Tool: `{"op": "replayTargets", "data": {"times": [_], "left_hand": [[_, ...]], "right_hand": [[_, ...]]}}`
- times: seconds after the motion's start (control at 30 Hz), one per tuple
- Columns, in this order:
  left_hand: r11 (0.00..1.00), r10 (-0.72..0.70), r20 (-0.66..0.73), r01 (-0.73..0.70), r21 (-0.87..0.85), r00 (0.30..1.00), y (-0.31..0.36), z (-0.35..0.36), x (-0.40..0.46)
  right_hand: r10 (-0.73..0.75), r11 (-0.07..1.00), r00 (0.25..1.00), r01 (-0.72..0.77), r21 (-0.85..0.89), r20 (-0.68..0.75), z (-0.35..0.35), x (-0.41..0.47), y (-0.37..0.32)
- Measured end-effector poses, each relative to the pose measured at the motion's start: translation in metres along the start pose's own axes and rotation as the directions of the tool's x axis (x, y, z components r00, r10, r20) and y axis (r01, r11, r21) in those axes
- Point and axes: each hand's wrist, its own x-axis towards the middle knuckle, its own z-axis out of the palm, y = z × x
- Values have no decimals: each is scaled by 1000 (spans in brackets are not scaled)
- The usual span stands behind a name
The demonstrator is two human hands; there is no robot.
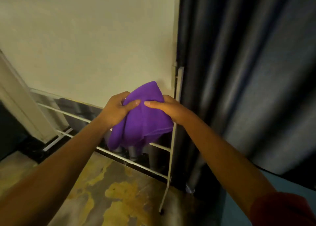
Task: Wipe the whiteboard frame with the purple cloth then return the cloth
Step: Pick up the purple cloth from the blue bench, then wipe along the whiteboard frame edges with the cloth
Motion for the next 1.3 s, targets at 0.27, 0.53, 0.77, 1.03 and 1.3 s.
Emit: {"op": "replayTargets", "data": {"times": [0.27, 0.53, 0.77, 1.03, 1.3], "left_hand": [[993, -118, -109, 118, -12, 987, -55, -173, -21], [965, -213, -179, 235, 116, 961, -126, -342, 4], [905, -240, -316, 329, 268, 918, -177, -517, 55], [878, -158, -552, 373, 301, 819, -246, -694, 111], [868, 122, -542, 176, 464, 831, -281, -852, 202]], "right_hand": [[-46, 994, 999, 43, -100, -25, 120, 101, -54], [-179, 981, 984, 178, -81, -12, 208, 249, -101], [-274, 958, 962, 273, -89, 1, 292, 394, -164], [-414, 894, 905, 384, -231, -98, 365, 516, -249], [-588, 737, 772, 390, -552, -240, 448, 614, -319]]}}
